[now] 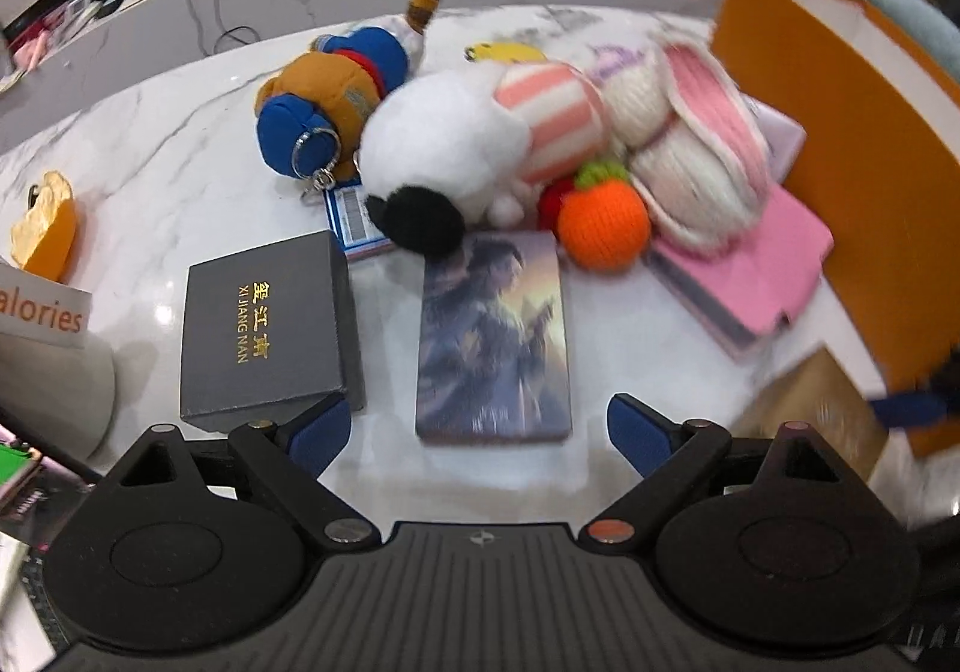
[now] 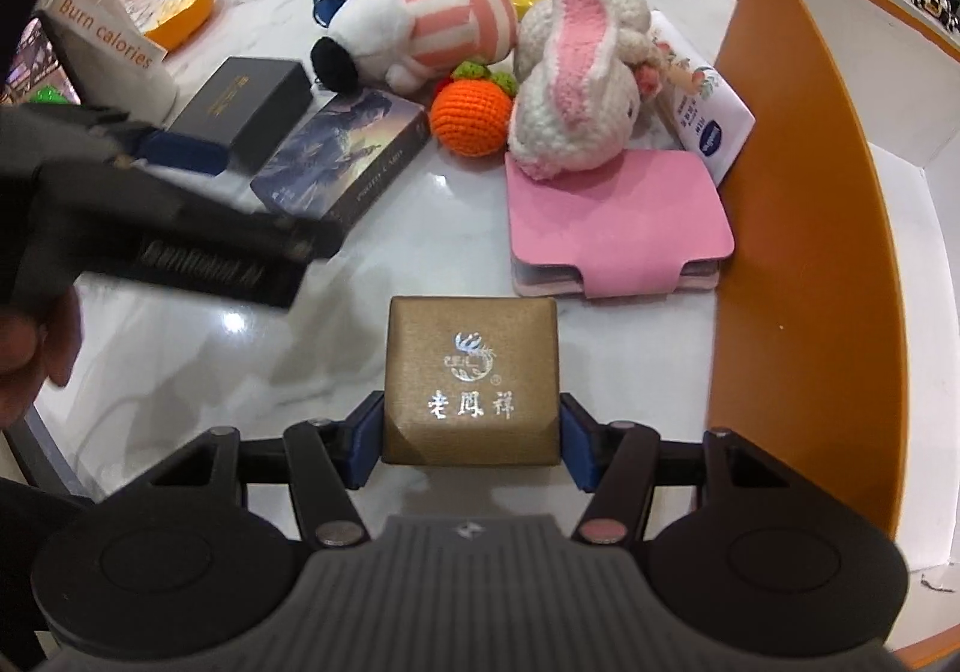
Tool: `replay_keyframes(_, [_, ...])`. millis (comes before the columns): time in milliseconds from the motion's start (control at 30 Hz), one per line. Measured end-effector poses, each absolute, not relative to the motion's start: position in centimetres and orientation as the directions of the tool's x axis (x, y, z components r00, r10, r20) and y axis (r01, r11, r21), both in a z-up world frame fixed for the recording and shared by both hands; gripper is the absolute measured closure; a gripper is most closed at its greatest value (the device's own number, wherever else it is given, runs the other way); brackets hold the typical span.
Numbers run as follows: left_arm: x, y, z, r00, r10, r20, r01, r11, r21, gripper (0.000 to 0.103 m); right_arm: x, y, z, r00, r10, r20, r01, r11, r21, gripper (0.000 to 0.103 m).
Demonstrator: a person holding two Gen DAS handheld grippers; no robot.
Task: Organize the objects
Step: 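Lift the tan box with the right gripper while the left gripper grasps the painted book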
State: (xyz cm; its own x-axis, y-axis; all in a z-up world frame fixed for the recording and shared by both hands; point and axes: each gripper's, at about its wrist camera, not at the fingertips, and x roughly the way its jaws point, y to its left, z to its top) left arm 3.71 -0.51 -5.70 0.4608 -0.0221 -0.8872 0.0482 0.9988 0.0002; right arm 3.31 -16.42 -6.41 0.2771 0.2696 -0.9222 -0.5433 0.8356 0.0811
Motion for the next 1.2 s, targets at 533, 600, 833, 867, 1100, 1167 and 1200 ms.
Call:
replay_keyframes(533, [5.2,-1.1,-7.2,0.499,-0.007,-0.866,0.012,1.000,-0.002,0.006,2.6,-15.8,-8.3,0.295,0.263,-0.919,-0.585,0.810,0.044,0.024])
replay_keyframes(600, [5.1,-1.2,-7.2,0.507,-0.007,-0.862,0.015,1.000,0.000,0.005,2.2,-15.4,-8.6,0.298,0.264,-0.918,-0.600,0.800,0.035,0.011])
replay_keyframes(833, [3.9,-0.7,-7.7,0.597,0.006,-0.802,-0.011,1.000,-0.001,0.005,0.7,-15.0,-9.4,0.351,0.286,-0.892,-0.639,0.769,-0.005,0.011])
replay_keyframes(867, [3.9,-0.6,-7.7,0.601,0.008,-0.799,-0.015,1.000,-0.001,0.004,0.7,-15.1,-9.3,0.357,0.291,-0.888,-0.640,0.769,-0.005,0.017])
replay_keyframes(1100, [4.7,-0.8,-7.1,0.555,0.000,-0.832,0.003,1.000,0.002,0.026,1.1,-15.6,-8.6,0.397,0.292,-0.870,-0.592,0.806,0.000,0.042])
replay_keyframes(1167, [4.4,-1.1,-6.9,0.559,-0.014,-0.829,0.028,1.000,0.002,0.036,1.3,-15.7,-8.5,0.387,0.287,-0.876,-0.588,0.809,0.005,0.042])
replay_keyframes(1200, [4.1,-1.2,-6.9,0.557,-0.014,-0.830,0.039,0.999,0.009,0.036,1.4,-15.7,-8.4,0.382,0.286,-0.879,-0.587,0.809,0.008,0.042])
